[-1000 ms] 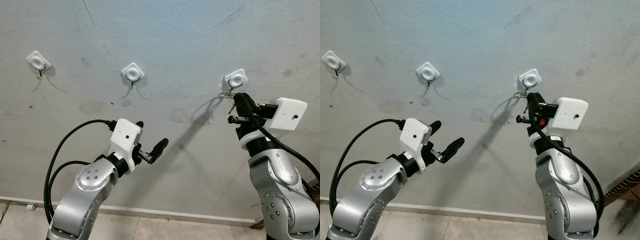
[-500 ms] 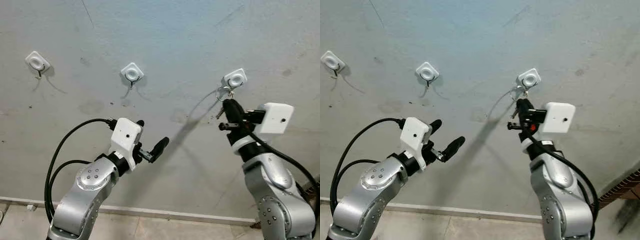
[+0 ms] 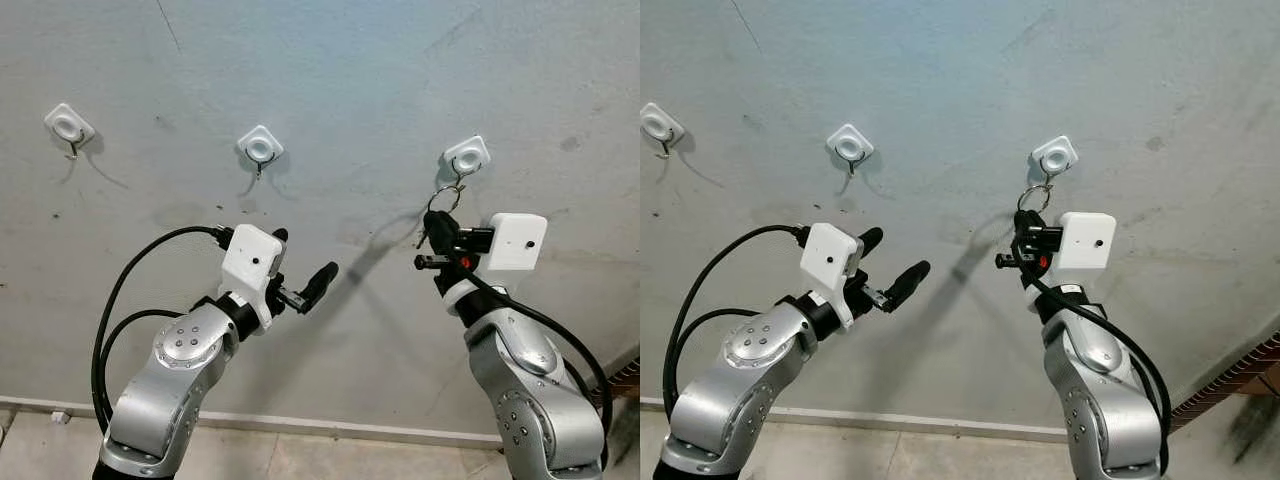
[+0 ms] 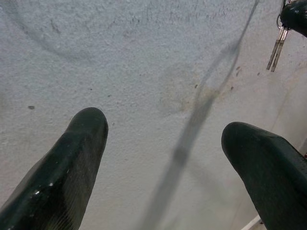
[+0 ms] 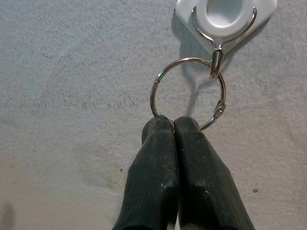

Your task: Hang keys on a hook

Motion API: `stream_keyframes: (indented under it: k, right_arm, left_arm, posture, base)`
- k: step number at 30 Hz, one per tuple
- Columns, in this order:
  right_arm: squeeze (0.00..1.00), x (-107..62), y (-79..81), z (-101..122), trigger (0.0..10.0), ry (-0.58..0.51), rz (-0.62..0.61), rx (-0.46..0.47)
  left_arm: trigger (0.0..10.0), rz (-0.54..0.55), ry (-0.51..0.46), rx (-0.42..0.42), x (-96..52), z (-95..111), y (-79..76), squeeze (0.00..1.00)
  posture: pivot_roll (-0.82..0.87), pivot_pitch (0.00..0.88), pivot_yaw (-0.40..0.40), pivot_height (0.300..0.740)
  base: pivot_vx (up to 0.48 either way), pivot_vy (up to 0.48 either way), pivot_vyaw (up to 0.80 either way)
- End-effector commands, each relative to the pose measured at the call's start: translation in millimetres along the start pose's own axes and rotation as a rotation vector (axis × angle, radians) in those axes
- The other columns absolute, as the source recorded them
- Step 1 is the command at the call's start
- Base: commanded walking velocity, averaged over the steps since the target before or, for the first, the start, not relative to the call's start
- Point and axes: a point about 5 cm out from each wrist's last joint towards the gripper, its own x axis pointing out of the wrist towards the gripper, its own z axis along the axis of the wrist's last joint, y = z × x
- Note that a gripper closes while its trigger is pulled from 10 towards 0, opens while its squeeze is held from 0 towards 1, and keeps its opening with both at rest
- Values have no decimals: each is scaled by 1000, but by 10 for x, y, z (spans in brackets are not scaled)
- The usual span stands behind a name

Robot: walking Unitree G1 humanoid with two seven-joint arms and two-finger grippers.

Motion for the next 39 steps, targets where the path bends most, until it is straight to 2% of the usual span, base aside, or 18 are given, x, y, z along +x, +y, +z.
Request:
stream_keyframes:
  k: [1,5,10,13,16,18,21,24,31,32,34,35,39]
  right_arm:
    - [0,20,44,-20,10000,9,18,-2]
    - [0,71,38,-82,10000,34,-15,-67]
    - [0,152,-4,-87,10000,20,-84,-88]
    - [0,170,-16,-84,10000,16,-96,-91]
    - [0,194,-27,-91,10000,7,-105,-97]
    - [0,195,-30,-92,10000,6,-106,-98]
    - [0,191,-53,-118,10000,9,-119,-107]
    - [0,188,-76,-131,10000,10,-137,-121]
    - [0,199,-114,-169,10000,16,-158,-144]
    - [510,203,-113,-173,10000,16,-156,-136]
    - [510,205,-112,-176,10000,16,-155,-131]
    - [1000,209,-112,-177,10000,15,-155,-126]
    - [1000,228,-103,-173,10000,5,-145,-106]
  left_arm:
    - [10000,6,-13,11,14,31,10,0]
    - [10000,16,-25,16,50,58,38,0]
    - [10000,30,-61,12,122,158,76,0]
    - [10000,18,-73,10,140,200,53,0]
    - [10000,-71,-120,11,170,347,-75,0]
    - [10000,-80,-123,10,172,358,-86,0]
    - [10000,-163,-135,35,138,423,-188,0]
    - [10000,-216,-111,46,54,379,-250,0]
    - [10000,-230,-77,44,-6,308,-273,0]
    - [10000,-228,-75,42,-6,304,-274,0]
    - [10000,-228,-73,41,-8,303,-274,0]
    - [10000,-228,-72,41,-10,301,-276,0]
    - [10000,-226,-69,42,-14,298,-279,0]
  posture:
    - [204,0,-41,740]
    - [207,0,-42,740]
    - [211,0,-44,740]
    - [211,0,-44,740]
    - [214,0,-46,740]
    - [214,0,-46,740]
    - [214,0,-46,740]
    - [217,0,-47,740]
    - [221,0,-48,740]
    - [223,0,-49,740]
    - [223,0,-49,740]
    - [223,0,-49,740]
    - [223,0,-49,740]
  base:
    - [0,0,0]
    - [0,0,0]
    - [0,0,0]
    - [0,0,0]
    - [0,0,0]
    - [0,0,0]
    - [0,0,0]
    - [0,0,0]
    - [0,0,0]
    - [0,0,0]
    - [0,0,0]
    - [0,0,0]
    - [0,0,0]
